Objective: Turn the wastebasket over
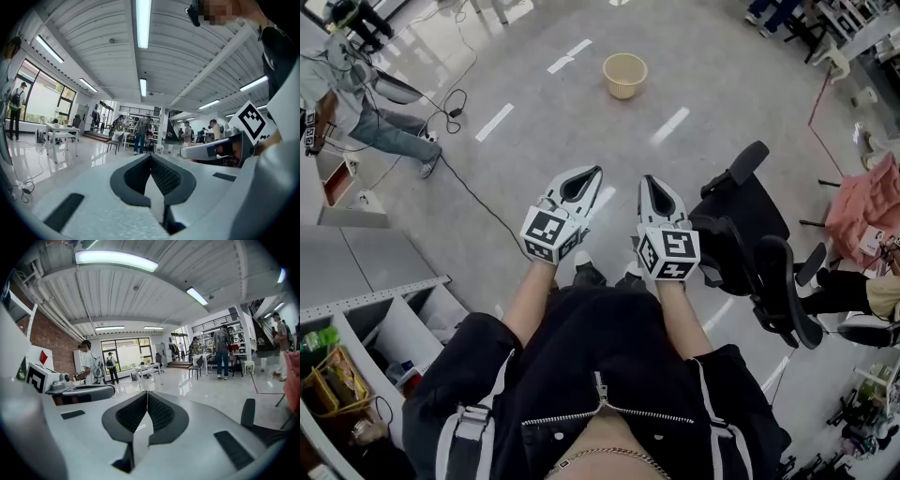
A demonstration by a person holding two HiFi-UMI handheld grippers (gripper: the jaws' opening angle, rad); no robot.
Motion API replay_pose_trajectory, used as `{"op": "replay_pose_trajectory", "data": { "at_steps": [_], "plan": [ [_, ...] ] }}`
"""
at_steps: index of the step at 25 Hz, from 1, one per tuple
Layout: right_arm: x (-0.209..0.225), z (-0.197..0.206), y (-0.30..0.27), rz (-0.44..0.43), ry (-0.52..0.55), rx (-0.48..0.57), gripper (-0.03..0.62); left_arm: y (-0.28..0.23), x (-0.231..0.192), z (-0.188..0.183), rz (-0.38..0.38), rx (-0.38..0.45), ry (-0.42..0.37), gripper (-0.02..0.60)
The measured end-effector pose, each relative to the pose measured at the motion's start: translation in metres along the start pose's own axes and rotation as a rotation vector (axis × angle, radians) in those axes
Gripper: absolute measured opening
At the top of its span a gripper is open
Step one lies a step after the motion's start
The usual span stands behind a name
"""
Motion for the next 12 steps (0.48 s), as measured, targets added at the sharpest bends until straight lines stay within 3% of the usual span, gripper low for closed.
{"op": "replay_pose_trajectory", "data": {
  "at_steps": [12],
  "plan": [
    [-0.029, 0.007, -0.013, 0.032, 0.008, -0.017, 0.011, 0.012, -0.032, 0.01, 0.026, 0.006, 0.028, 0.005]
  ]
}}
Point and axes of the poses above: the fingertips, and each gripper's own axes: y backward along the fingers, x to its right, z out of its underside, the point moved 7 cm from there along y, backward along the fingers, and after that the axes turned 13 degrees about -x, right-handed, at the moved point
